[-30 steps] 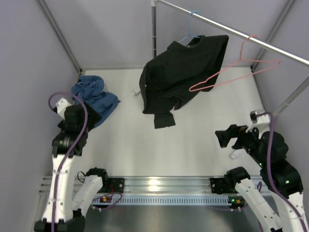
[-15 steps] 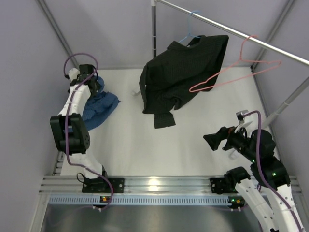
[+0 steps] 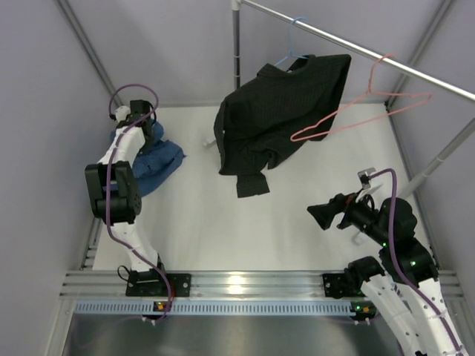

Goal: Place the shirt on the hanger

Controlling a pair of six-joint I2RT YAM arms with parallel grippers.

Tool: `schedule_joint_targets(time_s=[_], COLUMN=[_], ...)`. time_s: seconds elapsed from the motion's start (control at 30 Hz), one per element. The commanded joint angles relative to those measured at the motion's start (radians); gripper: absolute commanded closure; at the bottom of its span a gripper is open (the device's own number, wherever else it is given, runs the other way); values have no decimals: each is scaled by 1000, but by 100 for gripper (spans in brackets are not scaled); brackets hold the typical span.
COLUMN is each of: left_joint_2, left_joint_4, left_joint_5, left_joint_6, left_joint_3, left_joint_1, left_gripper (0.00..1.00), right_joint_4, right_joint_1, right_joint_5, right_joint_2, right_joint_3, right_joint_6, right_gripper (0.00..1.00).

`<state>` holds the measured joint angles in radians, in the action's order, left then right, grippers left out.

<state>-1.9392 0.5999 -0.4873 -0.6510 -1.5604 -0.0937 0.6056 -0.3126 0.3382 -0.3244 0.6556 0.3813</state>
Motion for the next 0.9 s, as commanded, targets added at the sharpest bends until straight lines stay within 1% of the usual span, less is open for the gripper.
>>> schedule_joint_targets(time_s=[0.0, 0.03, 0.07, 0.1, 0.13, 0.2, 0.23, 0.27, 0.3, 0.33, 0.37, 0.4, 0.43, 0.47, 0.5, 0.53, 0.57, 0.6, 0.63, 0.7, 0.73, 0.77, 0.8, 0.83, 0.87], left_joint_2=[190, 230, 315, 360, 450, 540, 583, 667, 710, 748, 788, 869, 902, 930, 985, 1008, 1023, 1030, 1007, 946, 847, 791, 736, 644, 604], left_joint_4=[-83, -92, -121, -127, -155, -158, -163, -164, -170, -170, -169, -186, -186, -183, -183, -184, -189, -189, -205, -303, -348, -374, -373, -370, -373], left_joint_5=[87, 93, 89, 64, 62, 29, -9, -35, -87, -133, -183, -215, -297, -354, -405, -440, -468, -488, -511, -562, -573, -585, -621, -638, -619], left_joint_6=[27, 39, 80, 92, 121, 128, 126, 110, 84, 62, 25, -11, -91, -149, -209, -364, -447, -516, -642, -680, -735, -766, -772, -780, -805], left_joint_3=[11, 23, 42, 74, 92, 128, 172, 198, 268, 308, 359, 416, 474, 587, 650, 716, 832, 879, 917, 1002, 1007, 998, 944, 921, 903], left_joint_1=[47, 93, 147, 185, 274, 375, 487, 547, 665, 725, 794, 852, 971, 1041, 1168, 1224, 1276, 1380, 1429, 1538, 1634, 1678, 1751, 1779, 1799], left_gripper=[100, 100, 100, 100, 100, 100, 100, 100, 100, 100, 100, 100, 100, 100, 100, 100, 100, 100, 100, 100, 100, 100, 100, 100, 100], right_joint_4=[-101, -105, -113, -115, -113, -112, -112, -112, -112, -112, -112, -112, -112, -110, -109, -106, -102, -99, -99, -101, -107, -118, -133, -176, -209], right_joint_1=[12, 10, 12, 12, 9, 10, 12, 12, 10, 10, 12, 12, 12, 10, 10, 10, 12, 10, 12, 12, 10, 12, 10, 10, 9], right_joint_5=[12, 15, 16, 16, 21, 24, 25, 25, 24, 22, 21, 19, 12, 9, 7, 1, -1, 1, 16, 45, 77, 99, 152, 186, 223], right_joint_2=[-11, -18, -19, -27, -30, -31, -30, -28, -27, -27, -25, -25, -27, -27, -28, -30, -30, -34, -36, -59, -70, -80, -94, -100, -114], right_joint_3=[-7, -7, -5, 4, 10, 27, 35, 41, 55, 61, 67, 75, 76, 78, 79, 76, 69, 62, 55, 23, 9, -7, -48, -69, -118], right_joint_6=[21, 22, 28, 28, 30, 33, 33, 34, 34, 34, 36, 33, 31, 28, 27, 28, 30, 33, 34, 45, 62, 73, 89, 103, 119], right_gripper=[1, 1, 1, 1, 0, 1, 1, 0, 0, 1, 1, 1, 1, 0, 1, 0, 1, 1, 0, 1, 1, 1, 1, 0, 1])
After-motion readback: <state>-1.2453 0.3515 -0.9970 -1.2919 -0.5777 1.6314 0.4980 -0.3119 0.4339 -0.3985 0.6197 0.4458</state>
